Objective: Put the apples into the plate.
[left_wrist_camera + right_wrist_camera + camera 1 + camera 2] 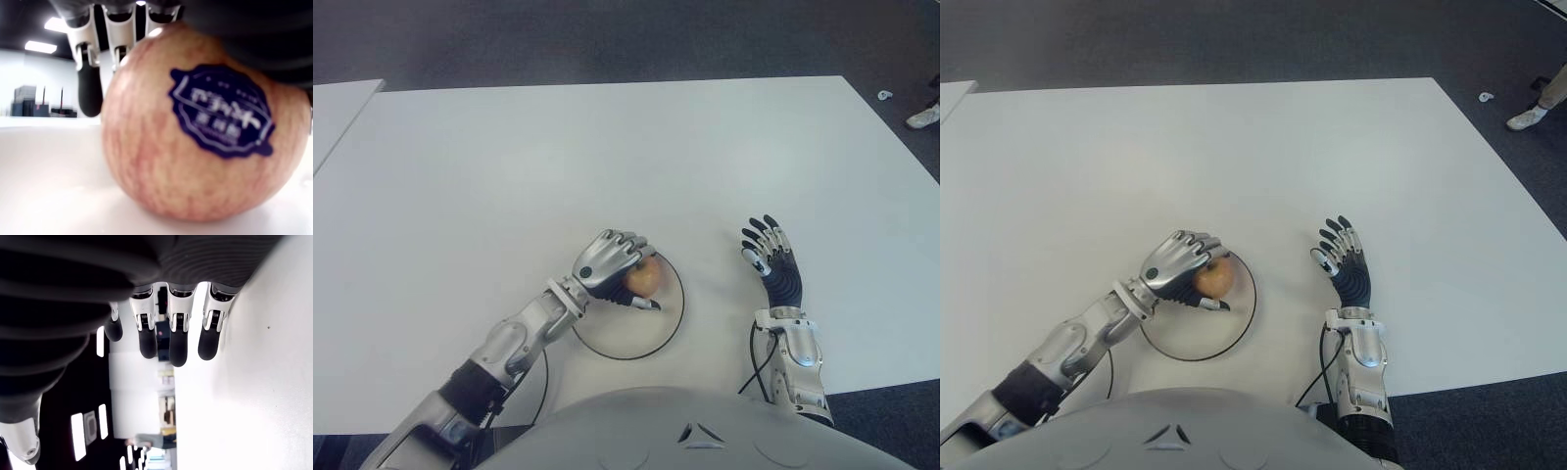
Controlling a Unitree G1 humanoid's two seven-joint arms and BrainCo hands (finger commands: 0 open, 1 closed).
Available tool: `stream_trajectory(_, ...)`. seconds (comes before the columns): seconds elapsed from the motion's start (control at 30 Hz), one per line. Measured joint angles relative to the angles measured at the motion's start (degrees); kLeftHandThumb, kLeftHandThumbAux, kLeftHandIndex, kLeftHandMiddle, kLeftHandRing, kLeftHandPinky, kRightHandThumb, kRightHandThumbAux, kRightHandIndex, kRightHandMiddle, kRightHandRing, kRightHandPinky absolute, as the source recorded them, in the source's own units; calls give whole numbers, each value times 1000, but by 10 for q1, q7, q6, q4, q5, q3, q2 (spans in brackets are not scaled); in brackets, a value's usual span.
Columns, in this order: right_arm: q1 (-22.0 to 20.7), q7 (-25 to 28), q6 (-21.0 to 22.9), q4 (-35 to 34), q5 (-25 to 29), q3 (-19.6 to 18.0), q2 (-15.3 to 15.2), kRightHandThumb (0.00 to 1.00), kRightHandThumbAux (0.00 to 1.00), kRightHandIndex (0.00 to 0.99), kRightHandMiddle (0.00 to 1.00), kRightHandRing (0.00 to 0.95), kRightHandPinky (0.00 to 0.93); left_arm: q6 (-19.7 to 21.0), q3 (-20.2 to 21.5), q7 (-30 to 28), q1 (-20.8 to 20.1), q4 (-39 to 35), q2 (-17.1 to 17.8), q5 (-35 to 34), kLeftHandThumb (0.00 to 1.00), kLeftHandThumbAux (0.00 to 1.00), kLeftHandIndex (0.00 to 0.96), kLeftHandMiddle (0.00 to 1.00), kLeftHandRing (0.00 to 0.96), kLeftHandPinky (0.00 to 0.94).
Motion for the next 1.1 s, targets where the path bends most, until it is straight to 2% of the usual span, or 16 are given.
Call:
stream_trajectory(0.1, 1, -4, 0, 0, -1, 0, 0, 295, 584, 70, 173, 191, 226, 1, 10, -21, 10, -16, 5, -7, 304, 312, 321, 341, 294, 252)
stream_trajectory(0.17, 1, -4, 0, 0, -2, 0, 0, 301, 586, 71, 177, 194, 229, 5, 14, -21, 15, -24, 7, 2, 266, 285, 292, 292, 242, 206)
stream_trajectory(0.3, 0, -5, 0, 1, -2, 0, -1, 310, 595, 75, 184, 200, 234, 17, 24, -20, 20, -42, 7, 33, 222, 256, 249, 234, 183, 172)
stream_trajectory(0.6, -1, -3, 0, 1, 0, -1, 0, 318, 615, 82, 197, 216, 248, 31, 40, -17, 32, -86, 2, 59, 183, 244, 254, 232, 188, 222)
stream_trajectory(0.8, -5, -2, 0, 5, 1, -2, -1, 311, 615, 71, 189, 211, 236, 28, 53, -17, 33, -91, 3, 59, 197, 239, 264, 236, 189, 211)
stream_trajectory(1.1, -12, 1, 0, 13, 1, -2, -3, 292, 615, 71, 194, 221, 245, -7, 121, -25, -6, -94, 39, 1, 223, 237, 274, 247, 195, 217)
